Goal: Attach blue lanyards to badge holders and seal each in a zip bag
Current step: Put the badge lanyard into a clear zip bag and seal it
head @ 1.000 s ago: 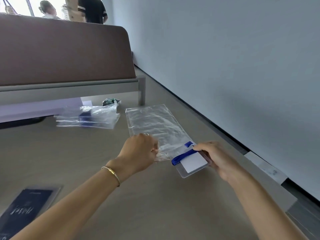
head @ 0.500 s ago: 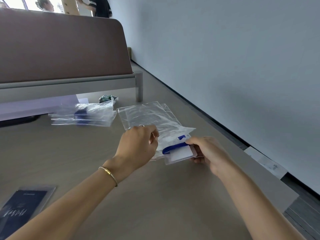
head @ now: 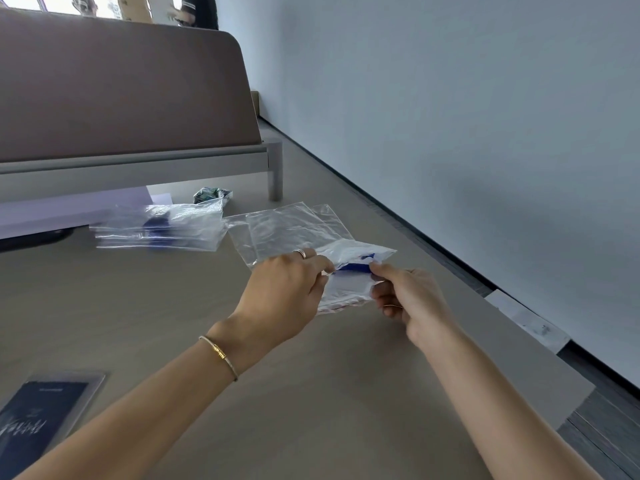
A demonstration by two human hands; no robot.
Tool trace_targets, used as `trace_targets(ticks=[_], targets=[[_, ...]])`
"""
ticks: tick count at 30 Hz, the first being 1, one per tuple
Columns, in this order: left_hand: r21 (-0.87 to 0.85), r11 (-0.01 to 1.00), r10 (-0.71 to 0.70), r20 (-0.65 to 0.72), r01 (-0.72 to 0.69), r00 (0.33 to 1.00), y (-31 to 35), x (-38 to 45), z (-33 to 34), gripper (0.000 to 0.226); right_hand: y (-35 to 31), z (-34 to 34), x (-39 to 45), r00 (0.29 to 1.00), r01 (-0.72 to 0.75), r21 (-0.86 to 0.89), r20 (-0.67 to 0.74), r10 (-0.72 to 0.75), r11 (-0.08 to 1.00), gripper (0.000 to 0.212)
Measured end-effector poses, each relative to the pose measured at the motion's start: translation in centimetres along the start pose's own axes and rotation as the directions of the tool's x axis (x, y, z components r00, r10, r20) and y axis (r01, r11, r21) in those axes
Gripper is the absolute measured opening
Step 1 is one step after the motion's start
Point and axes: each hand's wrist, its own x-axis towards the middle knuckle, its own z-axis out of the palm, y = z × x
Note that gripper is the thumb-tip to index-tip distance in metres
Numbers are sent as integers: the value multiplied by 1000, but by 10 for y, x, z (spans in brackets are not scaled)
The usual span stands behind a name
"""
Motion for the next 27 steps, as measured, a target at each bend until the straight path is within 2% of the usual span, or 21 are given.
trace_targets(ticks=[7, 11, 14, 16, 18, 20, 22, 25, 27], targets=[[-28, 997, 74, -11, -74, 997, 6, -4, 4, 16, -1, 17, -7, 999, -11, 17, 30, 11, 1000, 16], [-38, 991, 124, -27, -125, 992, 7, -4, 6, 18, -3, 27, -5, 997, -1, -104, 71, 9, 995, 20], [-24, 994, 110, -41, -111, 993, 0, -3, 3, 17, -3, 25, -1, 994, 31, -228, 111, -5, 973, 17], [-10, 996, 83, -53, -84, 995, -6, -3, 1, 18, 0, 18, 2, 993, 87, -277, 104, -60, 957, 16], [2, 998, 59, -49, -59, 997, -11, -3, -1, 20, 7, 8, 9, 981, 191, -384, 39, -191, 903, 22], [18, 998, 53, -39, -52, 998, -14, -4, -2, 21, 13, 0, 18, 937, 267, -529, -54, -346, 805, 28], [46, 997, 56, -30, -55, 998, -17, -6, -2, 21, 13, -4, 20, 896, 289, -592, -110, -431, 752, 28], [81, 996, 38, 19, -39, 999, -19, -13, 0, 19, 14, -4, 18, 881, 322, -589, -101, -463, 741, 49], [107, 994, 5, 51, -10, 999, -19, -19, 0, 14, 16, 0, 21, 900, 340, -537, -53, -433, 772, 51]])
